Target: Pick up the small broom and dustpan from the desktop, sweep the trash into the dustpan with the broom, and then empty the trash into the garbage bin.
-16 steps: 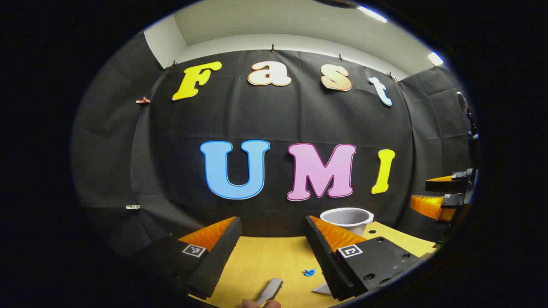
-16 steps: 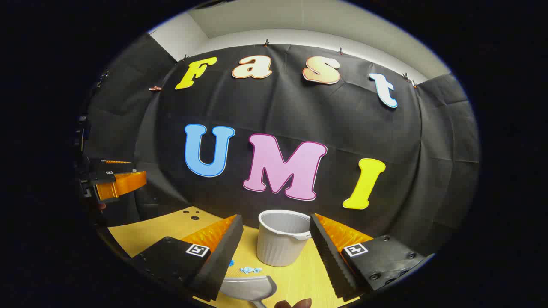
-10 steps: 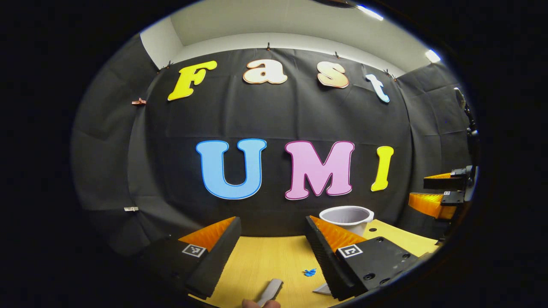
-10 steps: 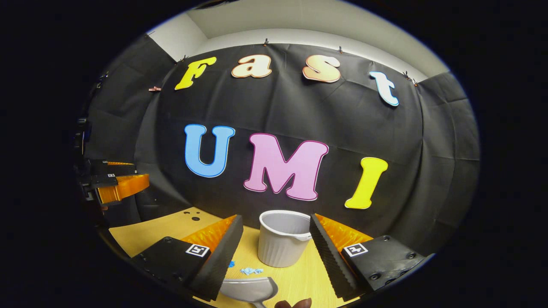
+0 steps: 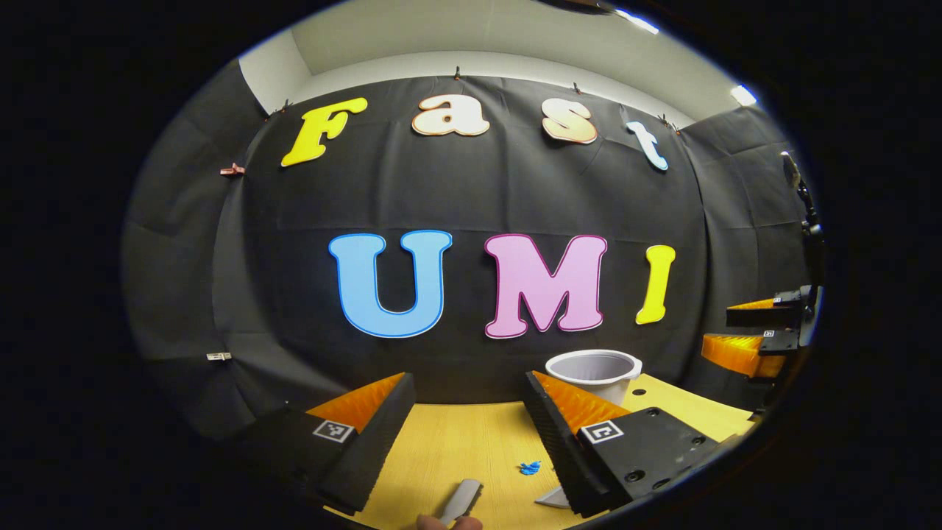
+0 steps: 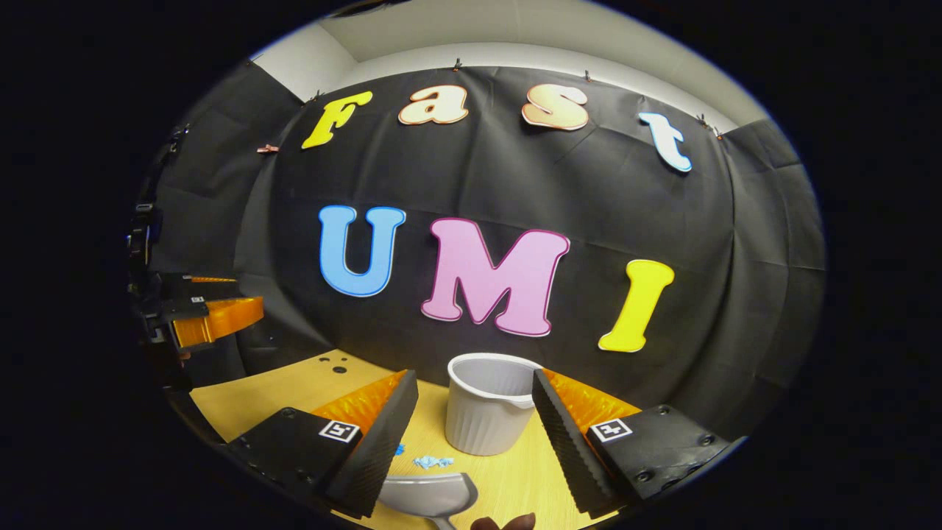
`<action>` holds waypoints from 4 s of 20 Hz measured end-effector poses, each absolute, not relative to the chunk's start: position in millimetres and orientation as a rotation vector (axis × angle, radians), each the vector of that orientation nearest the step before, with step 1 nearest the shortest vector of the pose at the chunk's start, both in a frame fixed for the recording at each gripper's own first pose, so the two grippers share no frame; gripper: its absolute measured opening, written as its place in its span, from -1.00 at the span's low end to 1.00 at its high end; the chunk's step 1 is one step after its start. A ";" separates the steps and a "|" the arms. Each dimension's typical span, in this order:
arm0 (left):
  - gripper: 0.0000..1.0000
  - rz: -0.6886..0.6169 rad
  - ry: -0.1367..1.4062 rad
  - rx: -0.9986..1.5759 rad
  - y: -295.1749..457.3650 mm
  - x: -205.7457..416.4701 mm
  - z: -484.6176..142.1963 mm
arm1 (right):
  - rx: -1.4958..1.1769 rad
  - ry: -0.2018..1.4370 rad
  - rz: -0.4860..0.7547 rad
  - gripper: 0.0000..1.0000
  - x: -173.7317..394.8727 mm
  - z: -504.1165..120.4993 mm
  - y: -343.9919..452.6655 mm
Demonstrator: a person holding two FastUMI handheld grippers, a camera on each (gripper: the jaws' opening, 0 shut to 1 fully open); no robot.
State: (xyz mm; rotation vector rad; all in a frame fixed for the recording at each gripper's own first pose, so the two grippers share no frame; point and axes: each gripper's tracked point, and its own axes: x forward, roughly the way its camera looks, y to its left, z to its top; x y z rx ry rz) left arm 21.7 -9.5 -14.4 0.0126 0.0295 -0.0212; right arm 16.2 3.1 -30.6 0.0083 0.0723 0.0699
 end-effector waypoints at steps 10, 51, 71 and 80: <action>0.92 0.002 0.085 0.030 5.2 15.9 -46.0 | -0.077 0.686 0.353 0.95 -40.4 -239.0 18.2; 0.94 -0.237 0.836 0.288 32.3 -9.1 -318.4 | -0.127 1.127 0.437 -0.27 -52.8 -398.5 36.4; 0.09 -0.246 1.253 0.156 37.2 -13.5 -438.6 | -0.104 1.189 0.444 -0.28 -58.0 -403.7 26.7; -0.44 -0.226 1.157 0.183 17.7 99.4 -419.2 | -0.171 1.262 0.503 -0.28 -32.3 -406.7 18.8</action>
